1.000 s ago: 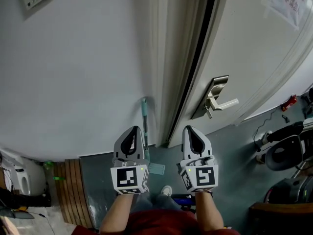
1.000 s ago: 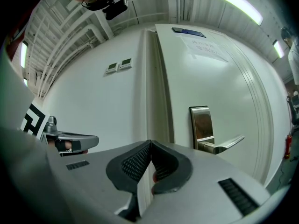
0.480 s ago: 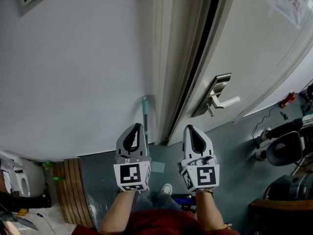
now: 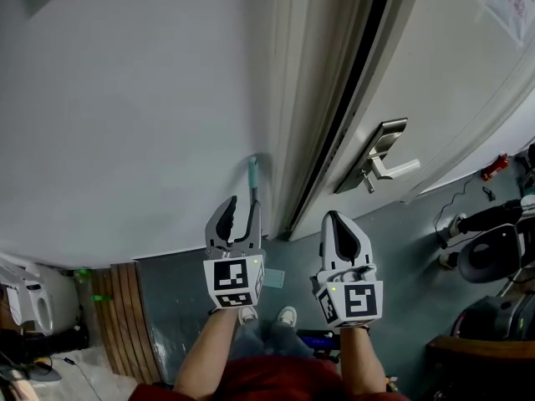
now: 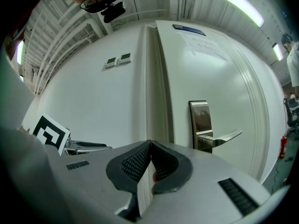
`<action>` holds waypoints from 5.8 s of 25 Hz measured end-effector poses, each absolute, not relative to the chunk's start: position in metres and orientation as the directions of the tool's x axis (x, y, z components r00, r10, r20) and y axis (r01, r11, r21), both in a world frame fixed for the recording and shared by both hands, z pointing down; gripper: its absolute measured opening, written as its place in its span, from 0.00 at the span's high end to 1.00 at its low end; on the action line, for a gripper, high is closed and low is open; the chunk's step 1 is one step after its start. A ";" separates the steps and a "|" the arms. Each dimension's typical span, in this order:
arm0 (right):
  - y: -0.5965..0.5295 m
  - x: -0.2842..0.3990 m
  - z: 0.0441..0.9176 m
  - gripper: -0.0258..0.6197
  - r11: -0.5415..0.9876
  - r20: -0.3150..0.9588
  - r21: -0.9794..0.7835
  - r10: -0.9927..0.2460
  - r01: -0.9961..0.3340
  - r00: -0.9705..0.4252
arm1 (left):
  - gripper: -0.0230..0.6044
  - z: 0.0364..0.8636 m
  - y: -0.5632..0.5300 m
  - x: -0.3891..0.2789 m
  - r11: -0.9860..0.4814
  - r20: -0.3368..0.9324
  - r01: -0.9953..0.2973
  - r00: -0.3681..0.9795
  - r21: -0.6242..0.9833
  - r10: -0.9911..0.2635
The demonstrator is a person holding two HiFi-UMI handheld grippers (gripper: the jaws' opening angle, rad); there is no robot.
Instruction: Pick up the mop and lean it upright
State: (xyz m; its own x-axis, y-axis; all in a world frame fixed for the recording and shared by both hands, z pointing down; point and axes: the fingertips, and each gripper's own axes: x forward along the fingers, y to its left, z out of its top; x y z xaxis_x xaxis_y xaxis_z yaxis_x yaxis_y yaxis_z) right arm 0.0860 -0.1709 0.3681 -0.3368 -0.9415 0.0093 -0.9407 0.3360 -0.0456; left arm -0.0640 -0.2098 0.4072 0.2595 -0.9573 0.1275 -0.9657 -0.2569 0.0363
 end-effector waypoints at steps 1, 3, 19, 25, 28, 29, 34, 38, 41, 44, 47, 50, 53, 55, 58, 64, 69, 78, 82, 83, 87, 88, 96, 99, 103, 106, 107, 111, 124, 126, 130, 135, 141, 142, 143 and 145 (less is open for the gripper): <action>-0.171 0.086 0.369 0.93 0.337 0.012 -0.046 -0.941 -0.940 -0.338 | 0.71 0.410 -0.213 -0.065 -0.256 0.135 -0.966 0.260 0.045 -0.956; -0.171 0.086 0.372 0.93 0.336 0.018 -0.045 -0.941 -0.941 -0.337 | 0.70 0.416 -0.218 -0.065 -0.257 0.146 -0.965 0.261 0.046 -0.954; -0.173 0.081 0.390 0.93 0.344 0.056 -0.038 -0.937 -0.938 -0.345 | 0.65 0.461 -0.261 -0.063 -0.282 0.220 -0.959 0.284 0.042 -0.933; -0.172 0.085 0.396 0.93 0.335 0.070 -0.038 -0.939 -0.942 -0.337 | 0.65 0.470 -0.276 -0.061 -0.285 0.235 -0.958 0.287 0.046 -0.929; -0.171 0.087 0.399 0.93 0.329 0.077 -0.037 -0.941 -0.944 -0.331 | 0.65 0.472 -0.281 -0.060 -0.284 0.239 -0.958 0.287 0.044 -0.928; -0.171 0.088 0.400 0.93 0.327 0.079 -0.038 -0.941 -0.944 -0.329 | 0.65 0.473 -0.283 -0.061 -0.285 0.242 -0.958 0.287 0.045 -0.927; -0.169 0.090 0.405 0.93 0.322 0.092 -0.038 -0.942 -0.946 -0.324 | 0.65 0.479 -0.289 -0.059 -0.288 0.248 -0.956 0.291 0.048 -0.924; -0.168 0.090 0.409 0.93 0.321 0.100 -0.038 -0.941 -0.946 -0.323 | 0.65 0.479 -0.297 -0.056 -0.297 0.245 -0.954 0.298 0.044 -0.923; -0.168 0.092 0.413 0.93 0.317 0.107 -0.039 -0.942 -0.948 -0.320 | 0.65 0.481 -0.304 -0.056 -0.292 0.248 -0.955 0.293 0.042 -0.923; -0.168 0.094 0.416 0.93 0.313 0.111 -0.041 -0.942 -0.949 -0.316 | 0.65 0.481 -0.309 -0.057 -0.290 0.248 -0.956 0.291 0.041 -0.924; -0.168 0.096 0.417 0.93 0.308 0.114 -0.042 -0.944 -0.951 -0.311 | 0.65 0.481 -0.312 -0.057 -0.289 0.250 -0.957 0.288 0.036 -0.924; -0.170 0.096 0.417 0.93 0.307 0.115 -0.044 -0.944 -0.951 -0.310 | 0.66 0.482 -0.313 -0.058 -0.283 0.252 -0.959 0.283 0.036 -0.926; -0.172 0.097 0.418 0.93 0.307 0.116 -0.047 -0.944 -0.951 -0.310 | 0.69 0.486 -0.313 -0.058 -0.278 0.257 -0.960 0.277 0.032 -0.926; -0.173 0.097 0.420 0.93 0.306 0.119 -0.048 -0.943 -0.951 -0.309 | 0.71 0.486 -0.313 -0.058 -0.277 0.251 -0.961 0.275 0.029 -0.928; -0.174 0.097 0.421 0.93 0.305 0.120 -0.050 -0.943 -0.951 -0.309 | 0.77 0.486 -0.312 -0.058 -0.272 0.241 -0.962 0.270 0.025 -0.932; -0.175 0.097 0.420 0.93 0.304 0.120 -0.053 -0.944 -0.951 -0.308 | 0.78 0.484 -0.309 -0.060 -0.273 0.234 -0.961 0.272 0.029 -0.933; -0.177 0.096 0.422 0.93 0.308 0.120 -0.054 -0.942 -0.950 -0.313 | 0.79 0.483 -0.306 -0.062 -0.277 0.234 -0.960 0.280 0.047 -0.931; -0.176 0.094 0.420 0.93 0.311 0.114 -0.054 -0.942 -0.949 -0.315 | 0.79 0.477 -0.282 -0.068 -0.271 0.225 -0.962 0.274 0.046 -0.935; -0.173 0.091 0.419 0.93 0.314 0.111 -0.055 -0.941 -0.948 -0.319 | 0.79 0.473 -0.267 -0.074 -0.258 0.213 -0.965 0.261 0.045 -0.941; -0.172 0.090 0.418 0.93 0.316 0.109 -0.056 -0.941 -0.947 -0.320 | 0.79 0.472 -0.263 -0.076 -0.253 0.210 -0.966 0.257 0.044 -0.943; -0.167 0.089 0.415 0.93 0.318 0.102 -0.058 -0.941 -0.946 -0.323 | 0.79 0.468 -0.242 -0.082 -0.240 0.201 -0.970 0.243 0.042 -0.949; -0.167 0.089 0.415 0.93 0.318 0.101 -0.059 -0.941 -0.946 -0.323 | 0.79 0.467 -0.238 -0.084 -0.237 0.199 -0.971 0.240 0.042 -0.950; -0.161 0.087 0.410 0.93 0.326 0.092 -0.063 -0.939 -0.943 -0.331 | 0.79 0.460 -0.202 -0.095 -0.213 0.185 -0.976 0.218 0.044 -0.958; -0.160 0.085 0.409 0.93 0.330 0.092 -0.066 -0.938 -0.942 -0.335 | 0.79 0.458 -0.192 -0.099 -0.205 0.185 -0.978 0.209 0.045 -0.960; -0.158 0.081 0.406 0.93 0.340 0.086 -0.064 -0.935 -0.938 -0.345 | 0.79 0.456 -0.179 -0.100 -0.212 0.190 -0.976 0.217 0.046 -0.958; -0.157 0.080 0.404 0.93 0.345 0.083 -0.064 -0.933 -0.936 -0.350 | 0.79 0.455 -0.170 -0.099 -0.213 0.192 -0.976 0.217 0.043 -0.957; -0.157 0.080 0.404 0.93 0.346 0.082 -0.065 -0.933 -0.936 -0.351 | 0.79 0.454 -0.168 -0.098 -0.211 0.191 -0.976 0.216 0.043 -0.958; -0.156 0.082 0.402 0.93 0.344 0.078 -0.066 -0.934 -0.937 -0.348 | 0.79 0.450 -0.158 -0.097 -0.213 0.179 -0.976 0.217 0.040 -0.960; -0.153 0.084 0.386 0.93 0.361 0.046 -0.062 -0.930 -0.931 -0.364 | 0.79 0.371 -0.137 -0.105 -0.203 0.086 -0.978 0.206 0.051 -0.975; -0.151 0.083 0.380 0.93 0.365 0.036 -0.061 -0.929 -0.929 -0.368 | 0.79 0.357 -0.135 -0.109 -0.196 0.070 -0.979 0.200 0.053 -0.977; -0.148 0.080 0.368 0.93 0.377 0.015 -0.055 -0.926 -0.925 -0.378 | 0.79 0.335 -0.131 -0.113 -0.192 0.045 -0.980 0.194 0.050 -0.980; -0.145 0.078 0.356 0.93 0.385 -0.009 -0.049 -0.923 -0.922 -0.385 | 0.79 0.315 -0.125 -0.116 -0.187 0.020 -0.981 0.188 0.041 -0.982; -0.145 0.074 0.347 0.93 0.395 -0.029 -0.046 -0.919 -0.918 -0.394 | 0.79 0.301 -0.121 -0.120 -0.176 0.004 -0.984 0.176 0.036 -0.984; -0.145 0.073 0.346 0.93 0.397 -0.030 -0.046 -0.918 -0.917 -0.396 | 0.79 0.300 -0.120 -0.121 -0.173 0.005 -0.984 0.173 0.035 -0.985; -0.145 0.072 0.346 0.93 0.400 -0.030 -0.046 -0.917 -0.915 -0.399 | 0.79 0.300 -0.120 -0.122 -0.170 0.006 -0.985 0.171 0.035 -0.985; -0.145 0.070 0.346 0.93 0.404 -0.030 -0.046 -0.915 -0.914 -0.403 | 0.79 0.299 -0.119 -0.122 -0.169 0.008 -0.985 0.169 0.033 -0.986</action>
